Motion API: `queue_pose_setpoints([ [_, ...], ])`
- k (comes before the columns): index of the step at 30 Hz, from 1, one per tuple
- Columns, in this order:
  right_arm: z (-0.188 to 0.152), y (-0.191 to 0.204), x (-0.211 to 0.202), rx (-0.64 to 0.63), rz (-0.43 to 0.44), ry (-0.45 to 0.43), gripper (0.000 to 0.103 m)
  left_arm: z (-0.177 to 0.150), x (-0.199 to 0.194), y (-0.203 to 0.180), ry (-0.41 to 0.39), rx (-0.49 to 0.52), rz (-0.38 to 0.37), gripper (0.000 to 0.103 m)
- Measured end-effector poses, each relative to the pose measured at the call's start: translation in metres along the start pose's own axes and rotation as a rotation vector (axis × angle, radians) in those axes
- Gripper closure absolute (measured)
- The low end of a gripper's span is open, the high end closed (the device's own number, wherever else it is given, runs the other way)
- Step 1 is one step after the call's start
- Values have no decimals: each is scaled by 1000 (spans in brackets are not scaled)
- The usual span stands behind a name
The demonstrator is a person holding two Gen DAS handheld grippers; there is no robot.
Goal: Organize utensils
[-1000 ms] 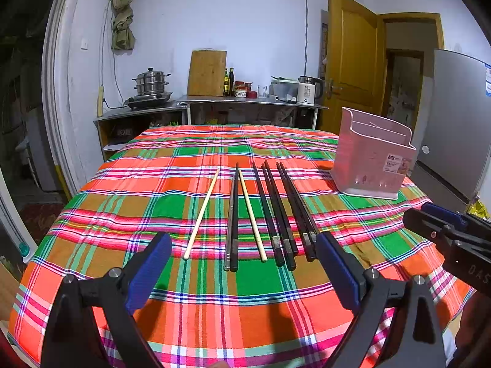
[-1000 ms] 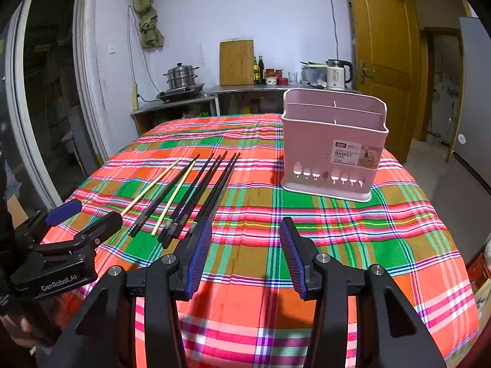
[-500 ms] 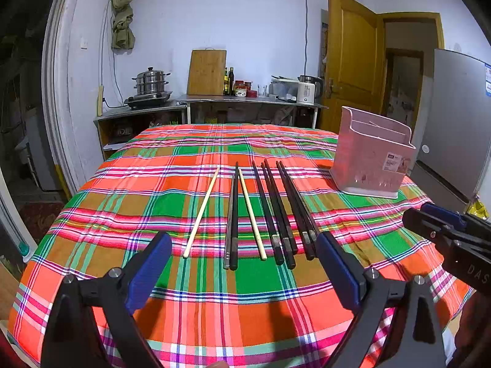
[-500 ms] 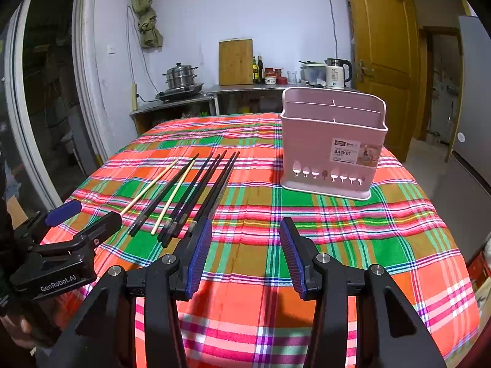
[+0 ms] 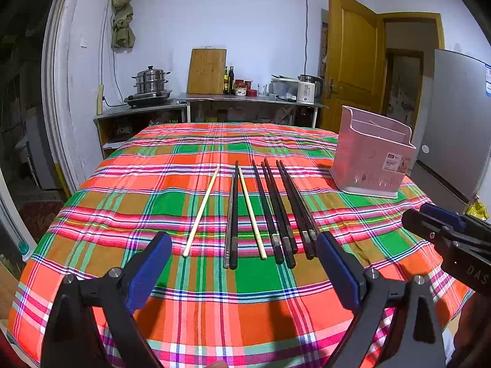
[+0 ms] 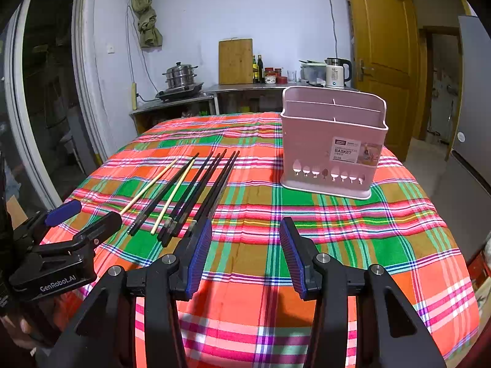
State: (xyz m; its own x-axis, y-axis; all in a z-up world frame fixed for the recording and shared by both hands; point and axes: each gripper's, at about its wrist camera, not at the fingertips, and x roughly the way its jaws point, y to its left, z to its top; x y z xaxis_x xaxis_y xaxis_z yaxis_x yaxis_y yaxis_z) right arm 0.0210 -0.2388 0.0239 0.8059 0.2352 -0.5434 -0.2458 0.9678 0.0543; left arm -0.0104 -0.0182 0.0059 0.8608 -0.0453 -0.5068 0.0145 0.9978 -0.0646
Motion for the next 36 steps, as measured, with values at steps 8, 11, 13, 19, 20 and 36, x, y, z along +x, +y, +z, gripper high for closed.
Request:
queue_pose_setpoints([
  [8, 1, 1, 9, 1, 3, 22, 56, 2, 6, 7, 19, 0, -16, 6],
  [11, 3, 3, 16, -1, 13, 36, 56, 4, 12, 11, 40, 5, -26, 7],
  [13, 5, 4, 20, -3, 18, 45, 56, 6, 18, 14, 53, 16, -10, 7],
  [19, 18, 8, 41, 3, 60, 87, 56, 16, 39, 33, 119, 13, 18, 9],
  [20, 21, 10, 46, 3, 73, 95, 56, 18, 43, 36, 131, 10, 22, 9],
  [36, 60, 37, 113, 14, 190, 177, 56, 57, 139, 73, 347, -13, -27, 44],
])
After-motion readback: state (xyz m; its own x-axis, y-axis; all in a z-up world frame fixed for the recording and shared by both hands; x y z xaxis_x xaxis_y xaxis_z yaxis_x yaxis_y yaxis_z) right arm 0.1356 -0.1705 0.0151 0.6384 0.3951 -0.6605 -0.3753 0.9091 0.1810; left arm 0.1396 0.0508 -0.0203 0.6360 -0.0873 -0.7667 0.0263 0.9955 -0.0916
